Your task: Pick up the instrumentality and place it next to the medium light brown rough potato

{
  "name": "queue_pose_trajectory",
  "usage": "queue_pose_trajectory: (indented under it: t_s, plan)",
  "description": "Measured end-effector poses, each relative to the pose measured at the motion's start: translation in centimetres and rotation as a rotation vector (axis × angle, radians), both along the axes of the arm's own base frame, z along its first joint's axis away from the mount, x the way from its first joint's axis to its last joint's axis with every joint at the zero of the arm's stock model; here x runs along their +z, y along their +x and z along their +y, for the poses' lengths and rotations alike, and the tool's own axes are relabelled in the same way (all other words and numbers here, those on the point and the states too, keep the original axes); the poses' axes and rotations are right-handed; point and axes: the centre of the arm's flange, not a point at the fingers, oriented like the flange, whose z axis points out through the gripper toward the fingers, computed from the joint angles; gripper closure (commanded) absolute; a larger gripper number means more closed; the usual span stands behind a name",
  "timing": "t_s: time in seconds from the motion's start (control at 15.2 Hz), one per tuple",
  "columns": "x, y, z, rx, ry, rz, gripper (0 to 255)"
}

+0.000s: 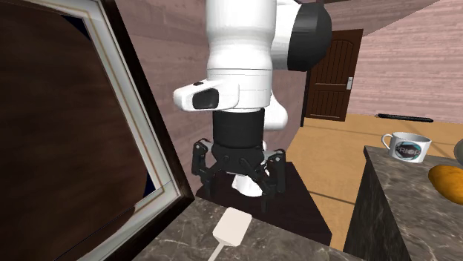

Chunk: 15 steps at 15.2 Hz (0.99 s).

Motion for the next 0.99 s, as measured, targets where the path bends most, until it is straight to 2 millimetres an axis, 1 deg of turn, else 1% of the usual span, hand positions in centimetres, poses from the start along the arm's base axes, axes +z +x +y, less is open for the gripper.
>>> queue_pose_trajectory:
  t_s: [0.13,0.26,0.4,0.59,0.86,0.99]
  plan:
    - [-1.1,1.7,-1.5,-0.044,-0.003,-0.008,0]
    - [-2.6,3.4,-2.9,-0.087,-0.005,-0.016,0]
    - [-3.7,4.7,-4.5,-0.127,-0.008,-0.023,0]
    - [-5.2,5.1,-5.1,-0.143,-0.009,-0.026,0]
    - [-7.4,5.4,-5.2,-0.145,-0.01,-0.027,0]
    - [-8.0,5.4,-5.2,-0.145,-0.01,-0.027,0]
